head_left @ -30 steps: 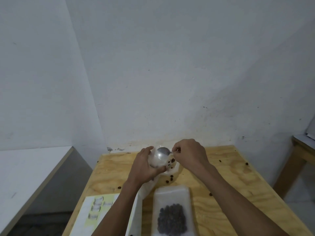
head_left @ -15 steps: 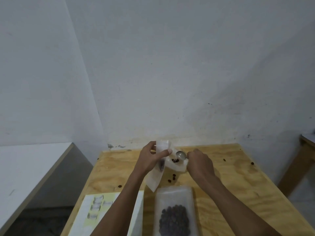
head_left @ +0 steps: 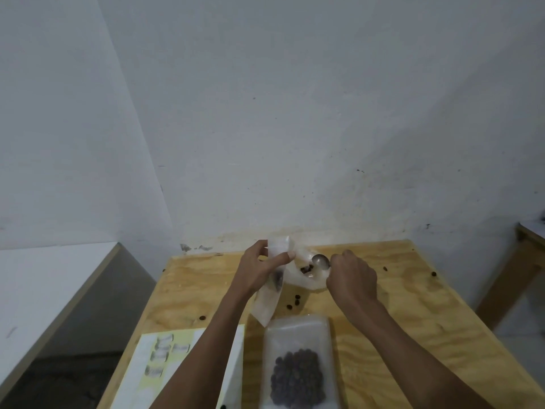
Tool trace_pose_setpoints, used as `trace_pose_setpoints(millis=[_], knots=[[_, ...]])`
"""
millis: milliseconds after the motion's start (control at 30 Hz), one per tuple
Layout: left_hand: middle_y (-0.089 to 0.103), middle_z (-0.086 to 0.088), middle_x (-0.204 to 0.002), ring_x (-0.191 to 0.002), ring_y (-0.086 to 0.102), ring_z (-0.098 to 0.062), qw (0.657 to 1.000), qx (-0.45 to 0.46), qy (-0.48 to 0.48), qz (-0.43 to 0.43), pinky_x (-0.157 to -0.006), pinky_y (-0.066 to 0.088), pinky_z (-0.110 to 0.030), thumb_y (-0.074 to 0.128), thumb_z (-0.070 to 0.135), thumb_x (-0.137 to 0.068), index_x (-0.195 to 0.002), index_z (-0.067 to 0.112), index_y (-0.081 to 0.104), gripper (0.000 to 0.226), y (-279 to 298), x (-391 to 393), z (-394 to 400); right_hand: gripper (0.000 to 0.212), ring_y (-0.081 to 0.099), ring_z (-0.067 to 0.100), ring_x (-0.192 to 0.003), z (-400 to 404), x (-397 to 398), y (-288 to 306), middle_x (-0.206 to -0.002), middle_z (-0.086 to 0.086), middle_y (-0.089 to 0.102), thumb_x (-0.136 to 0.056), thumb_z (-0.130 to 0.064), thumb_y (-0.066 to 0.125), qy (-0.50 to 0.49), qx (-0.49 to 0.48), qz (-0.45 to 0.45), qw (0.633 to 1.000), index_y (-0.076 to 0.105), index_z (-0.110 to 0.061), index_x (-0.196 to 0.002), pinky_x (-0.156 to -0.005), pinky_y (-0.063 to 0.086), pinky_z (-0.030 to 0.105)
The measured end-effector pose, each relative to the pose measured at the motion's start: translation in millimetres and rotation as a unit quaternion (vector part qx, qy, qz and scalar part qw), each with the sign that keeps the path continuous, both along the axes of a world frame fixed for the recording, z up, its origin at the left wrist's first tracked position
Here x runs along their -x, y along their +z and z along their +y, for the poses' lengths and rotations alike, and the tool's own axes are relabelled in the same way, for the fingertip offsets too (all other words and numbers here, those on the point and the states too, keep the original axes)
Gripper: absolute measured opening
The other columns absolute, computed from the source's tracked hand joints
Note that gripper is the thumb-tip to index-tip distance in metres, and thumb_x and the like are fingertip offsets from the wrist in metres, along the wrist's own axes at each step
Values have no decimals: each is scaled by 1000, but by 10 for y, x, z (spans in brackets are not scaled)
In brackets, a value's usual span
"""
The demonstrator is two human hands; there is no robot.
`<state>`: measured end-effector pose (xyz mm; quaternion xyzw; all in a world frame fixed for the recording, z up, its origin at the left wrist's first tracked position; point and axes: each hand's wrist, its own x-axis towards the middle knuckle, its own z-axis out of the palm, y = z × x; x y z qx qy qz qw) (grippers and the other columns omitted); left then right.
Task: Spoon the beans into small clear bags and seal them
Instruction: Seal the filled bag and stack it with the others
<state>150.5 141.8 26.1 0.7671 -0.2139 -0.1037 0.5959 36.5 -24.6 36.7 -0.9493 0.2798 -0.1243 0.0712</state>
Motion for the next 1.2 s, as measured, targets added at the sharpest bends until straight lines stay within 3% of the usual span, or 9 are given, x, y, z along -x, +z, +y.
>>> trace_pose_setpoints(millis=[167,333,467,533,600,667,800,967,1200], knots=[[75,8,-108,-102,70,-16,999,-21,-36,8,-69,55,-33,77,67,-63,-112,26,71,64,7,7,-5,28,60,24,-82,-6,-41,-76,-105,3,61,-92,1,51,29,-16,6,999,70,-15,-105,-59,35,29],[73,8,-94,-89,68,-14,1000,-18,-12,9,-66,47,-30,74,69,-58,-100,22,71,62,92,-56,65,36,48,19,-72,-88,-50,-143,-101,0,61,-87,3,51,31,-4,6,999,73,-19,-107,-58,38,28],[69,2,-91,-88,65,-21,1000,-9,-10,21,-73,51,-42,77,69,-60,-99,11,69,71,65,-116,15,36,59,21,-78,-79,-58,-184,-103,-1,61,-90,2,52,59,2,13,998,73,-19,-112,-60,44,30],[60,-4,-87,-83,58,-22,999,-3,-14,34,-70,45,-42,78,70,-60,-101,0,65,82,66,-120,-33,38,64,22,-86,-78,-77,-182,-106,-1,62,-92,1,53,71,-5,12,997,73,-21,-116,-61,45,31],[62,-11,-88,-84,59,-22,998,2,-20,52,-71,45,-41,79,68,-59,-100,3,67,78,57,-119,-81,37,65,22,-88,-78,-89,-176,-107,0,63,-93,0,52,61,-12,7,998,73,-21,-115,-62,47,31],[65,-14,-90,-83,59,-22,998,-2,-27,63,-71,46,-42,79,66,-59,-97,6,68,72,40,-104,-115,35,66,22,-86,-81,-98,-194,-105,0,66,-93,0,53,47,-32,6,998,75,-20,-112,-65,53,32],[53,1,-71,-68,51,-14,998,-9,-12,56,-62,39,-33,84,57,-68,-80,2,59,61,-42,-55,-177,37,71,22,-92,-75,-98,-233,-112,1,74,-95,-2,55,24,-117,-13,993,78,-23,-114,-70,57,31],[67,-23,-87,-72,62,-28,999,21,19,18,-65,45,-40,84,63,-66,-91,-1,67,70,-28,-33,-294,33,71,20,-99,-96,-98,-257,-116,0,75,-97,-6,55,23,-196,-32,980,77,-22,-116,-81,60,34],[74,4,-87,-78,71,-15,999,-9,0,-49,-64,56,-35,79,63,-64,-95,20,72,53,236,-27,-401,28,69,14,-102,-140,-143,-304,-120,-5,74,-96,-10,60,39,-241,-39,969,79,-24,-111,-83,58,28]])
